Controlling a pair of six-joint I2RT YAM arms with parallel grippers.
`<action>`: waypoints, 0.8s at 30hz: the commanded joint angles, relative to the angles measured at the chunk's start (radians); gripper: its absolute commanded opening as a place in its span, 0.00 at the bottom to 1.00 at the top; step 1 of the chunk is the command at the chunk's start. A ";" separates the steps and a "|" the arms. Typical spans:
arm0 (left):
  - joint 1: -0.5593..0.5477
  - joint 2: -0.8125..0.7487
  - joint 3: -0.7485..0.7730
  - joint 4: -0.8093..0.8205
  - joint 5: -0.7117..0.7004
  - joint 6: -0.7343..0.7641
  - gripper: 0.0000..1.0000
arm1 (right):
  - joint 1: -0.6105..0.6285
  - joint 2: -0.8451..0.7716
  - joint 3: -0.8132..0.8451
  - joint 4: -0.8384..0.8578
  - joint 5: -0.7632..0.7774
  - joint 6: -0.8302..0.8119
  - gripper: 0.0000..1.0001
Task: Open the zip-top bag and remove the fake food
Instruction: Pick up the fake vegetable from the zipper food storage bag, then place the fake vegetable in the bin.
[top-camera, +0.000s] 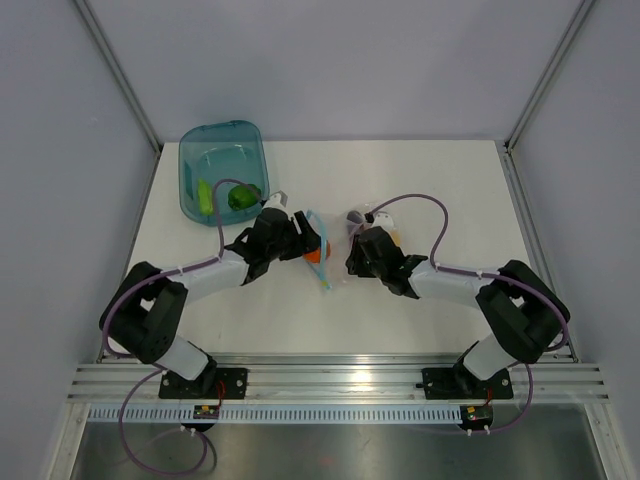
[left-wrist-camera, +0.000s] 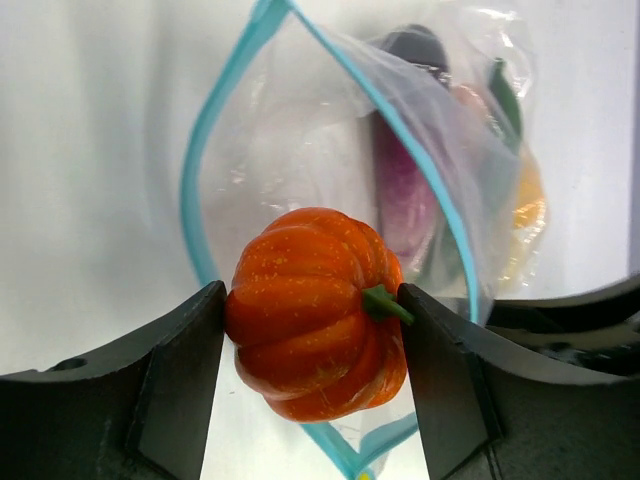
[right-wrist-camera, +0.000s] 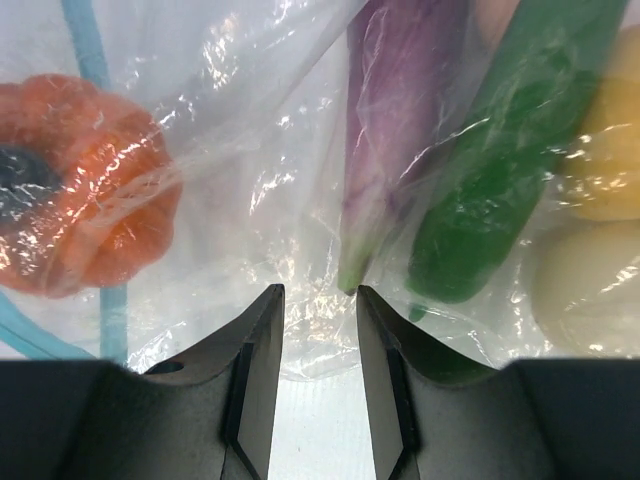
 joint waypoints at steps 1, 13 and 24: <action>0.026 -0.049 0.050 -0.095 -0.095 0.045 0.34 | 0.006 -0.070 0.019 -0.005 0.070 0.000 0.42; 0.041 -0.216 0.045 -0.211 -0.316 0.112 0.34 | 0.006 -0.128 -0.007 -0.016 0.113 -0.005 0.42; 0.136 -0.353 0.108 -0.244 -0.446 0.036 0.36 | 0.006 -0.126 0.005 -0.016 0.106 -0.025 0.42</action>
